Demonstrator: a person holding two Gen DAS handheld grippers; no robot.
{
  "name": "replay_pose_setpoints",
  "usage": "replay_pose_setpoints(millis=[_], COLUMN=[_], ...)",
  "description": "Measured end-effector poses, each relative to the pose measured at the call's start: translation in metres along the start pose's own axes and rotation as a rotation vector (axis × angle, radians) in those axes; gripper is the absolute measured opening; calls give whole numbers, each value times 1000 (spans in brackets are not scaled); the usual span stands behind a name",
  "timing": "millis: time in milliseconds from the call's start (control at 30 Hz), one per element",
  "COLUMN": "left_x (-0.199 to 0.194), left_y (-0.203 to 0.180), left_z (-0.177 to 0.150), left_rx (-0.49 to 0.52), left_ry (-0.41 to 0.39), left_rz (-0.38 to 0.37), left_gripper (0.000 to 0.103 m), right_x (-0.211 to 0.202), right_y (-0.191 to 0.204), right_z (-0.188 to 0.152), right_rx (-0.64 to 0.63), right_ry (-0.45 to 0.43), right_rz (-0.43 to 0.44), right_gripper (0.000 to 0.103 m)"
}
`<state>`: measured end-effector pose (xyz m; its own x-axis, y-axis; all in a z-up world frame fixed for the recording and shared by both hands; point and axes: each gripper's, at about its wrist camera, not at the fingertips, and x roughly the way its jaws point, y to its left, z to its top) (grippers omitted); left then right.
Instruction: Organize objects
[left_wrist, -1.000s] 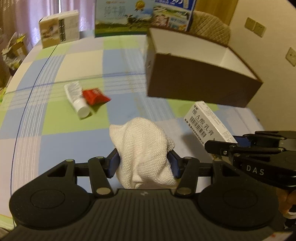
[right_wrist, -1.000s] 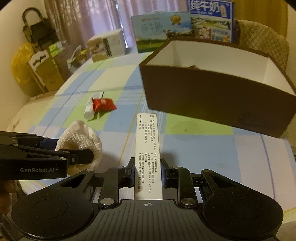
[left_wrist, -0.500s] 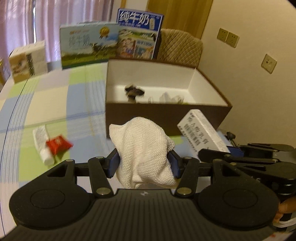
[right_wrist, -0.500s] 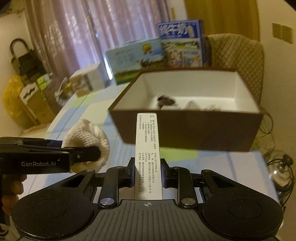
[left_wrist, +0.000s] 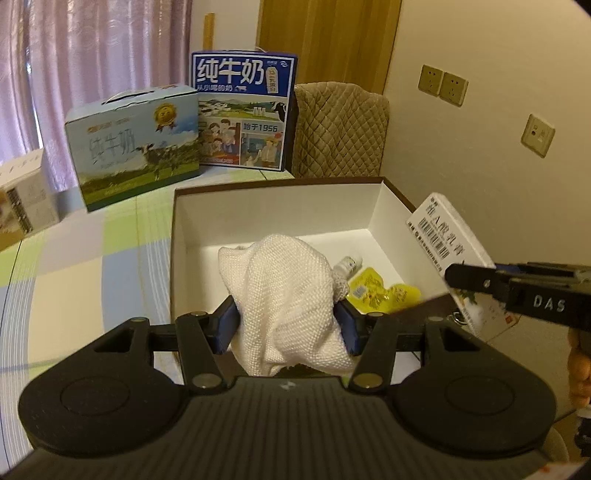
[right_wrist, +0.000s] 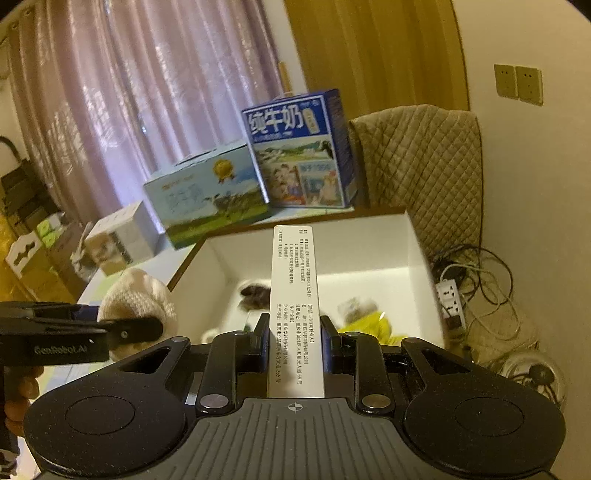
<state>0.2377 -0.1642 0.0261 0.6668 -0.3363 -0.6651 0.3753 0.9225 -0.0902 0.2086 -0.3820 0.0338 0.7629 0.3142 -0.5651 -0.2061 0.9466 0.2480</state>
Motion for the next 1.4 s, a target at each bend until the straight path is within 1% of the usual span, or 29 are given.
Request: replay_pose_setpoints(millis=[100,233,333,400,567,767,967,1100,1200,1267,1400], left_x=[20,50,73,88,118,140,157,164,168,170,174], left_y=[-4,-6,-7,-6,-3,-2,3,3,2,0,-5], left_z=[15,32,41,45,51,58,68,72,75,75,73], left_rx=[18,19,17,20,20,39,13,10,1,11,33], left_ry=[11,46,78,95,151,168,183,177,179,181,185], left_rz=[-1,-9,-6,-11,-2,13,23,31,27,26,27], left_gripper=[51,51,51,51,51,52,52,52,52,52,52], right_x=[15,40,63,81,118,151,171,181,185,185,180], right_y=[-10,-21,-29,-36,-45,-54,-59,-66,-70,-70,-74], right_z=[13,26,34,37,40,41,46,47,48,49,51], right_rx=[6,8,6,6,-49,-83,-104,-115,-130,-139,-114], right_ry=[17,48,96,126,184,231,237,205,173,177,178], right_rz=[-13,-40,-61,-87,-167,-233,-253,-256,-252,-271,-242], right_gripper=[23,23,23,23,23,23,23,23,23,23,23])
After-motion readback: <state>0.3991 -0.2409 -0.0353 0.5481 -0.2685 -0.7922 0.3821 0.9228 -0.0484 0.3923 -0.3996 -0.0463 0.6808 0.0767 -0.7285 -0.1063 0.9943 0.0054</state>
